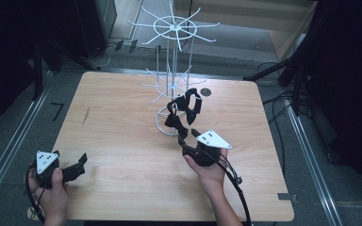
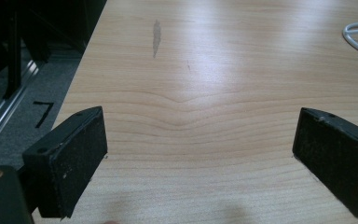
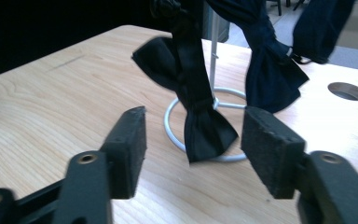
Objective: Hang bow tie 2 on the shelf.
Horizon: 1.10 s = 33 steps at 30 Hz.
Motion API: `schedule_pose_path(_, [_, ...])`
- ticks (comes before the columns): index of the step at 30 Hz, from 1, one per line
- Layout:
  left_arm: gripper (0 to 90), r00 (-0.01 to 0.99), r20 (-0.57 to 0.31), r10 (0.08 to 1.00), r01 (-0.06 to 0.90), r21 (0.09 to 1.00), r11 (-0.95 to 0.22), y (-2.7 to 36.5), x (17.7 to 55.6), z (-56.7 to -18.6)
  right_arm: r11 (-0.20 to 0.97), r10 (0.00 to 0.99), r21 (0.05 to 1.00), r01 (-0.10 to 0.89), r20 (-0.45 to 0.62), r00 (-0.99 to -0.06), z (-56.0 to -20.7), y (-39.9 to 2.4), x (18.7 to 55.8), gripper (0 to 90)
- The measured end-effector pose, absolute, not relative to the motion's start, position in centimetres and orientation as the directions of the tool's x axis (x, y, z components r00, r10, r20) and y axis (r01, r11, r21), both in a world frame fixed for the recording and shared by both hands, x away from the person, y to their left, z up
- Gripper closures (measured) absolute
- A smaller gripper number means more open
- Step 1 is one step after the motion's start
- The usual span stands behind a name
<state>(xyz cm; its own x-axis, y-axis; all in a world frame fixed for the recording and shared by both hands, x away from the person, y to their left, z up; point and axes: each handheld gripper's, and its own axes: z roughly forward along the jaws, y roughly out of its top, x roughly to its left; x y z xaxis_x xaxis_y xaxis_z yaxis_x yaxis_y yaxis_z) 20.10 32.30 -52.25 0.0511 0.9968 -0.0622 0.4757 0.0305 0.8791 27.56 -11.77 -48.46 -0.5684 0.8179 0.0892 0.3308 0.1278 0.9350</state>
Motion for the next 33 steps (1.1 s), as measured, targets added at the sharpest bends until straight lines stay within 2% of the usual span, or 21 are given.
schedule_pose_path(5, [3.7,0.049,-0.060,0.997,0.475,0.879,0.030,32.3,20.1,-52.2,0.146,0.844,0.920,0.364,0.076,-0.531,-48.7,-12.7,27.2,19.6])
schedule_pose_path(8, [3.8,0.049,-0.060,0.997,0.475,0.879,0.029,32.3,20.1,-52.2,0.142,0.847,0.917,0.372,0.082,-0.525,-49.0,-13.4,27.0,13.6])
schedule_pose_path(33, [3.8,0.051,-0.052,0.997,0.478,0.878,0.021,32.2,20.1,-52.2,0.109,0.875,0.908,0.403,0.105,-0.473,-50.4,-19.3,25.1,13.3])
